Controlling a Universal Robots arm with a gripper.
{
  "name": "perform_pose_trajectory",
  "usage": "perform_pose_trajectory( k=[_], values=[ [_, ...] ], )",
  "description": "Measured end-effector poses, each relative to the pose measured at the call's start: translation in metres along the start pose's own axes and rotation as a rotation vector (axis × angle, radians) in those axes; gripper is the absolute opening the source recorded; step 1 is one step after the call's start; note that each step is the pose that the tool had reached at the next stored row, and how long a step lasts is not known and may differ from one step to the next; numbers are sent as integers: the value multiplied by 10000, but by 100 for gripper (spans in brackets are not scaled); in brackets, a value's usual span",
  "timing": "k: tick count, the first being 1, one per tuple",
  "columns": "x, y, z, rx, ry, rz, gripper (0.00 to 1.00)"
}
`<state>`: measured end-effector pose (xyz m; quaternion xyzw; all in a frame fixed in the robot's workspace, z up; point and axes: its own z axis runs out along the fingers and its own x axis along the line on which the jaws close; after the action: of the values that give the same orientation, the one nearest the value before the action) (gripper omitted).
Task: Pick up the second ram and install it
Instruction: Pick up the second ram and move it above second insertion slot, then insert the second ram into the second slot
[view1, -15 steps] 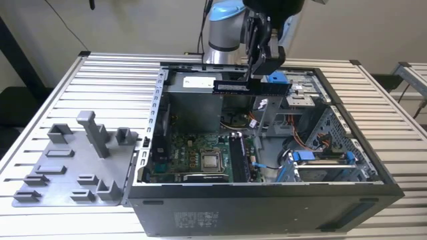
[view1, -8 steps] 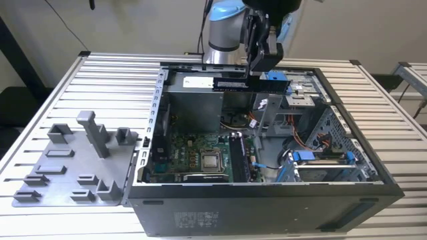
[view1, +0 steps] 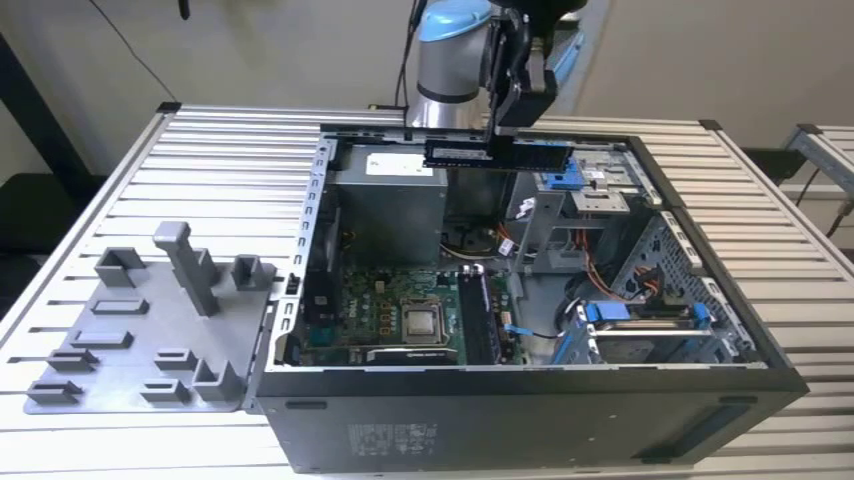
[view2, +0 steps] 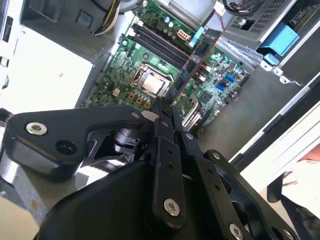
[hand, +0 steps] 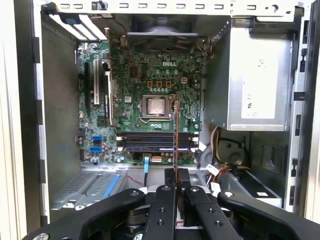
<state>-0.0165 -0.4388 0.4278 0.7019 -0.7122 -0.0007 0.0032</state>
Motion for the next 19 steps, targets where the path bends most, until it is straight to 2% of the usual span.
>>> perform_pose_trajectory(
  k=[4,12,19],
  values=[
    [-58,-20,0,0,1,-26,14],
    [-70,-148,-1,0,-3,-199,14],
    [-77,-152,-1,0,-4,-216,14]
  ],
)
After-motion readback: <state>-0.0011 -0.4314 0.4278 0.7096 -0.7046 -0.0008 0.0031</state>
